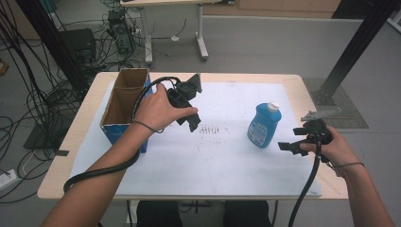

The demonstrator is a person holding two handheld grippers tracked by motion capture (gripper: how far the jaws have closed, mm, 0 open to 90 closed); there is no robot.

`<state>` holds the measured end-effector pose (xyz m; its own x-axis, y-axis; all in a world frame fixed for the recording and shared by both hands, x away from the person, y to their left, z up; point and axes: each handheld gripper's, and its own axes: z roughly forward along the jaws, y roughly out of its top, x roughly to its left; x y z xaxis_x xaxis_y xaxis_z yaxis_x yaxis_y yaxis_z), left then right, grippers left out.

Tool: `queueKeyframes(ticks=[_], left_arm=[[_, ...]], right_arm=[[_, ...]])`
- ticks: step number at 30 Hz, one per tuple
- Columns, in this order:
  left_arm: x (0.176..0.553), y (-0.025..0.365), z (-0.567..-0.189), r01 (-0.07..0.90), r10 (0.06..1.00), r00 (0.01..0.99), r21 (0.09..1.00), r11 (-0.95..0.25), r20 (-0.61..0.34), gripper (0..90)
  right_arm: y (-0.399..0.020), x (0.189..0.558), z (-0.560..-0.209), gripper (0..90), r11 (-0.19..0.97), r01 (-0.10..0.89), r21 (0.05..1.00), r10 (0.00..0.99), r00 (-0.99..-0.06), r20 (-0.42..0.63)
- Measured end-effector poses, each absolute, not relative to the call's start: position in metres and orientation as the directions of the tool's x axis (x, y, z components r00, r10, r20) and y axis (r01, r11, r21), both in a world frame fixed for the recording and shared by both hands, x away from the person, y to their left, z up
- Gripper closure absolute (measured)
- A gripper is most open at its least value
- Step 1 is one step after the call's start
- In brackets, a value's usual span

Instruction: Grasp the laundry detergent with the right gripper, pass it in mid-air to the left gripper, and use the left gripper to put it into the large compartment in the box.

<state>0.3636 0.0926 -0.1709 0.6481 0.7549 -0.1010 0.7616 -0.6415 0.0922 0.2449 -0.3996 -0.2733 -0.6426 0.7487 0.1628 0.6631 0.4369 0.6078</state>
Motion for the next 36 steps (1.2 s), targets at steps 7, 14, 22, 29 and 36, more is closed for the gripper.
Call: queueKeyframes(ticks=[7, 14, 22, 29, 36], left_arm=[[0.364, 0.093, -0.171, 0.762, 0.755, 0.648, 0.090, -0.642, -0.102, 6.7], [0.364, 0.095, -0.170, 0.762, 0.755, 0.648, 0.096, -0.641, -0.099, 6.6], [0.363, 0.095, -0.170, 0.762, 0.756, 0.647, 0.097, -0.640, -0.099, 6.7], [0.363, 0.094, -0.170, 0.762, 0.756, 0.647, 0.095, -0.641, -0.098, 6.7], [0.362, 0.093, -0.170, 0.762, 0.755, 0.648, 0.094, -0.641, -0.099, 6.7]], right_arm=[[-0.400, 0.243, -0.282, 4.8, 0.428, 0.657, 0.621, 0.752, -0.640, 0.159], [-0.401, 0.240, -0.291, 4.6, 0.410, 0.653, 0.637, 0.755, -0.634, 0.165], [-0.400, 0.238, -0.296, 4.1, 0.406, 0.649, 0.643, 0.757, -0.633, 0.162], [-0.397, 0.232, -0.304, 3.2, 0.419, 0.626, 0.657, 0.753, -0.644, 0.134], [-0.399, 0.225, -0.315, 3.2, 0.405, 0.605, 0.685, 0.750, -0.649, 0.129]])
